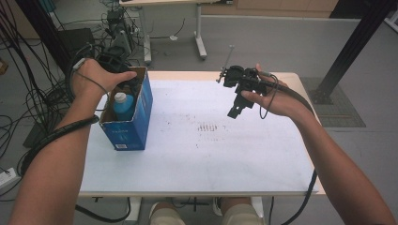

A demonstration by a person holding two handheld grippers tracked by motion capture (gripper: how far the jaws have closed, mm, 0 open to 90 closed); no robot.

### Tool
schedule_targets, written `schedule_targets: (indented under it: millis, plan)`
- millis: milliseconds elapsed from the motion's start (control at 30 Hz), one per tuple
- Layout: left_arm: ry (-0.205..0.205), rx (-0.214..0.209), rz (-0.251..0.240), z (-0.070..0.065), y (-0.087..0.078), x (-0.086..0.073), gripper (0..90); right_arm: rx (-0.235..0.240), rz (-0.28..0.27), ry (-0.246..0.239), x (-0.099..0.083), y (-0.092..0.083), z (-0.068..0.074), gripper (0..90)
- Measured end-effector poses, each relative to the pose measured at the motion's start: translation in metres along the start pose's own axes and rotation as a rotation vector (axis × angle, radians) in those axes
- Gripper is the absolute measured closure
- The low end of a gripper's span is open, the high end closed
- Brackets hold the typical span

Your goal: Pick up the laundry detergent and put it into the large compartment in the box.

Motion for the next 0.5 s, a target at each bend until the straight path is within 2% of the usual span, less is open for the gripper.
schedule_targets:
  millis: [167, 367, 500]
  plan:
    - [0.068, -0.022, -0.007, -0.016, -0.001, 0.009, 7.7, 0.007, -0.003, 0.014, -0.004, 0.002, -0.005, 5.6]
    - [0.169, -0.036, -0.02, -0.043, 0.0, 0.022, 7.6, 0.01, -0.007, 0.029, -0.009, 0.002, -0.012, 5.6]
    - [0.217, -0.047, -0.022, -0.058, 0.002, 0.029, 7.7, 0.01, -0.012, 0.044, -0.013, 0.001, -0.016, 5.6]
Point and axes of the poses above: each handheld gripper's, and its own axes: y roughly forward along the jaws, x roughly out of its top, z roughly to its left, the point moved 1 cm from there along y, roughly forward along the jaws, and after that the axes turned 6 degrees about y, right-handed, at the moved point
